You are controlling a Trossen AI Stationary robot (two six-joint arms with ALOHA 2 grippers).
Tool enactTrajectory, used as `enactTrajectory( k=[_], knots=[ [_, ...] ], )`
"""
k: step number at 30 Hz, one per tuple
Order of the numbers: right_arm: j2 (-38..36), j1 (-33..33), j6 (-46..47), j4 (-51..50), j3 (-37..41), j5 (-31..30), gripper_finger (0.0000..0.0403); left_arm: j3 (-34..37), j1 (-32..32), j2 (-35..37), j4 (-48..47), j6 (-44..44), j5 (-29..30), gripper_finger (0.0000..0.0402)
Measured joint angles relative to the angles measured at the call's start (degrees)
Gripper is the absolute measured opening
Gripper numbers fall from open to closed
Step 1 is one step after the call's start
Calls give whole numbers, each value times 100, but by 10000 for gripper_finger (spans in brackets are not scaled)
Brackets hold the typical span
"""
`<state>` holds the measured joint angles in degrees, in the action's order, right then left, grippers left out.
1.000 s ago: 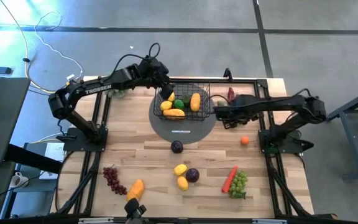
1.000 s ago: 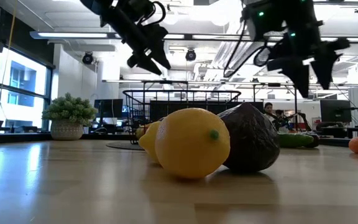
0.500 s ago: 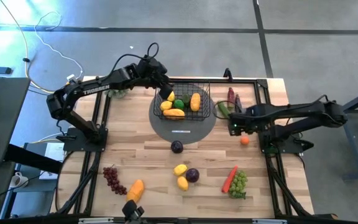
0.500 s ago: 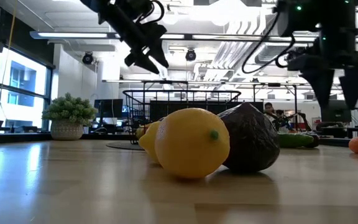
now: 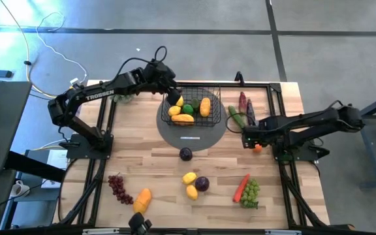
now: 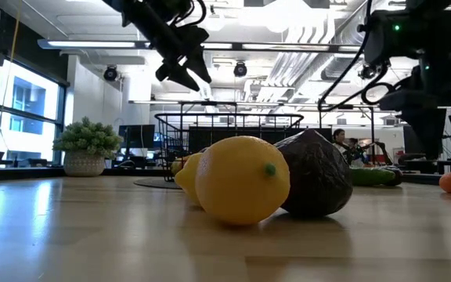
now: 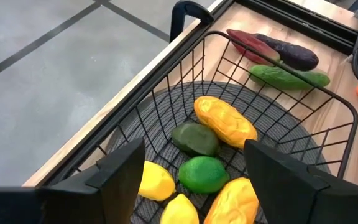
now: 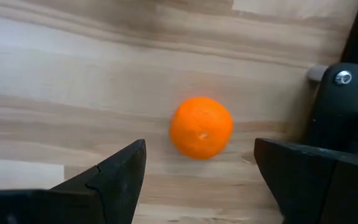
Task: Build produce basket
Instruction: Put the orange into the wire basket
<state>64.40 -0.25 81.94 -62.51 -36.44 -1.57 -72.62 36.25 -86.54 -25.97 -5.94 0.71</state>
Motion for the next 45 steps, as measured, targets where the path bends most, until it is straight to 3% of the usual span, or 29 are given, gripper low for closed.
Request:
enactTrajectory(
  k=[18,24,32,40,45],
  knots=[
    [2,0,336,1204,951,54,281,0,-184,-2,-1,9,-2,264],
    [-4,-4,618,1415,1171,383,235,0,-184,-2,-1,11,0,264],
    [1,-4,666,1398,1135,434,144,0,-182,-2,-1,15,-2,264],
    [5,0,592,1497,546,549,150,2,-118,9,-73,11,18,264],
    [4,0,312,1481,39,283,142,3,87,71,-245,10,39,264]
  ],
)
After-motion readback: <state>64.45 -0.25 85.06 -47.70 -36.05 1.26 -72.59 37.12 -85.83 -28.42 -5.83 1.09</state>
